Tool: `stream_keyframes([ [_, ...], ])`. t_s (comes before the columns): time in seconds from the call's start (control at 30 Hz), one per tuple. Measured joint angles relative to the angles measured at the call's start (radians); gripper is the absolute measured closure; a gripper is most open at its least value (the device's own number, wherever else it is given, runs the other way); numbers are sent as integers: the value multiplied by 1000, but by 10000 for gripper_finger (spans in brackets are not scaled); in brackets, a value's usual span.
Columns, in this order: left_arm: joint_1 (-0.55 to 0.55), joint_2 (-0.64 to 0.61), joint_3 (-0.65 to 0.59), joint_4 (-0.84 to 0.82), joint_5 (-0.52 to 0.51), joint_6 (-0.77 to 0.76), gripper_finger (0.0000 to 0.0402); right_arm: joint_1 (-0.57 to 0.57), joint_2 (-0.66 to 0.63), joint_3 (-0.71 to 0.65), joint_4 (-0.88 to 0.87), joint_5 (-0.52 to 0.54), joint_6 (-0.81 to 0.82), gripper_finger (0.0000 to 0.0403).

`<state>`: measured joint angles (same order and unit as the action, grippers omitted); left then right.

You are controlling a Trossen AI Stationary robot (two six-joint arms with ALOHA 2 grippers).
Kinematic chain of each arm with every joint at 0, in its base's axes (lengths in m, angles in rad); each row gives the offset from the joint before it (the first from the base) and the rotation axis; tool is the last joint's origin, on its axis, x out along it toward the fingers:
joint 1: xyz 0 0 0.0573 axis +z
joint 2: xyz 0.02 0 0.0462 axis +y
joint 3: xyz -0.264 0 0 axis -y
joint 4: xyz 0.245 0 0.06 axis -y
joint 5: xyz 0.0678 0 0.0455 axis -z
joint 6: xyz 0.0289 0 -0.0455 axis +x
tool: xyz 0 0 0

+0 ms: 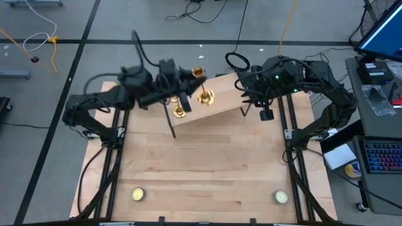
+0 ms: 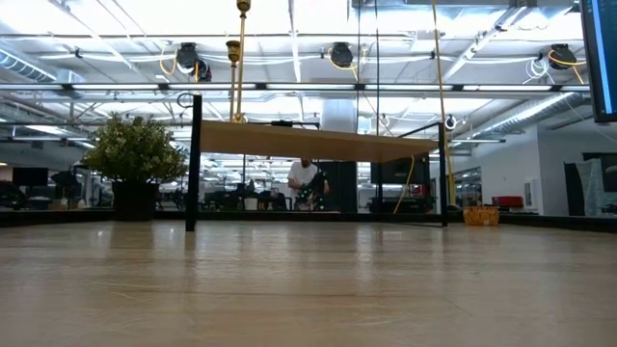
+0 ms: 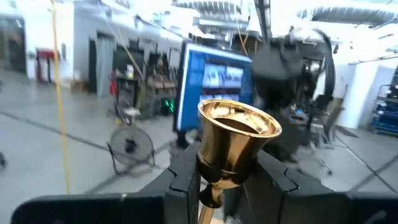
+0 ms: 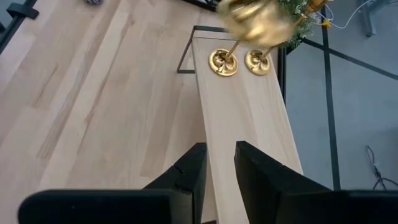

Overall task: Pick & Place candle stick holders
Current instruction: Put the gold candle holder on the shelf

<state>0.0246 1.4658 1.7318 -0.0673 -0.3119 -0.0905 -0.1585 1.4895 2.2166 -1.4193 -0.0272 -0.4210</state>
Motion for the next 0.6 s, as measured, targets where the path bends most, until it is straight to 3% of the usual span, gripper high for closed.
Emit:
stream_keyframes([
  [0.2, 74, 0, 107, -64, 14, 83, 308, 0, 0, 0, 0, 0, -3, 325],
  [0.6, 404, 1, 177, -152, 354, -21, 308, 0, 1, 0, 9, -3, 35, 325],
])
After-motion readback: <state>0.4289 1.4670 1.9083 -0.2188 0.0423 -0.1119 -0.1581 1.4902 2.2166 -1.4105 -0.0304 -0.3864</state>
